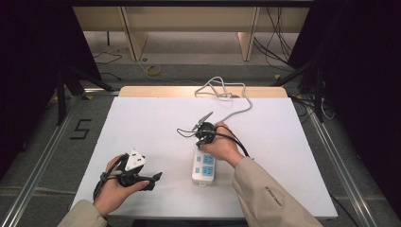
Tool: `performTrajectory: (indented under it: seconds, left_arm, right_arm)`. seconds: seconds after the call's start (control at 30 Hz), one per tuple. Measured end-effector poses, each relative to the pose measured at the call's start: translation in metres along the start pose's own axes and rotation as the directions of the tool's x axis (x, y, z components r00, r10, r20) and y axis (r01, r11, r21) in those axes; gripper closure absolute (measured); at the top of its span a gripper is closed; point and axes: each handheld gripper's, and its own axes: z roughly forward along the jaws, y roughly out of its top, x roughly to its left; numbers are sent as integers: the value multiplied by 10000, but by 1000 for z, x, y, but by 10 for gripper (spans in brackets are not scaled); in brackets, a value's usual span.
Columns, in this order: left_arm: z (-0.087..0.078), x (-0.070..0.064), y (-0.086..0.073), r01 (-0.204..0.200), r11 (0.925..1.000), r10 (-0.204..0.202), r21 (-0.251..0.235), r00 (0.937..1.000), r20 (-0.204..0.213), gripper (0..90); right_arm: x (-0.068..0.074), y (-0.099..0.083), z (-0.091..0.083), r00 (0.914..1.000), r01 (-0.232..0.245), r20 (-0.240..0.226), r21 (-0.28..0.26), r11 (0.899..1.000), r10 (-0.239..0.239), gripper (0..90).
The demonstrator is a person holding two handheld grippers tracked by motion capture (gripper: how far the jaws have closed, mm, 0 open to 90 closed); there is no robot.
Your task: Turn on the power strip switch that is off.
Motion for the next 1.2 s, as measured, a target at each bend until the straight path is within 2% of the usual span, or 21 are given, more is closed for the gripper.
performTrajectory:
  seconds: [0.33, 0.5, 0.57, 0.7, 0.97, 1.1, 1.13, 1.2]
  left_arm:
    - [0, 0, 0, -9, 10000, 9, 10, 10000, 8, 152]
    - [0, -1, 0, -11, 10000, 11, 11, 10000, 27, 152]
    - [0, -1, 0, -13, 10000, 13, 6, 10000, 22, 152]
    - [0, -1, 0, -19, 10000, 19, 2, 10000, 40, 152]
    - [0, 0, 0, 9, 10000, -9, 8, 10000, 36, 152]
    - [0, 0, 0, 22, 10000, -22, 15, 10000, 31, 152]
    - [0, 0, 0, 21, 10000, -21, 13, 10000, 50, 152]
    - [0, 0, 0, 22, 10000, -22, 13, 10000, 50, 152]
  right_arm:
    - [-1, 1, 0, 9998, -140, -124, 135, 9998, 142, 900]
    - [0, 1, 1, 9999, -135, -27, 166, 9998, 136, 900]
    - [1, 1, 2, 10000, 76, 45, 182, 9998, -77, 900]
    - [2, 1, 1, 9998, 173, 136, 191, 9997, -176, 900]
    - [3, -1, 1, 9996, 141, 226, 11, 9999, -141, 900]
    - [5, -3, 1, 9996, -145, 250, -200, 9997, 150, 900]
    - [4, -4, 1, 9996, 9, 266, -278, 9996, -2, 900]
    - [4, -5, -1, 9997, -121, 228, -302, 9995, 128, 900]
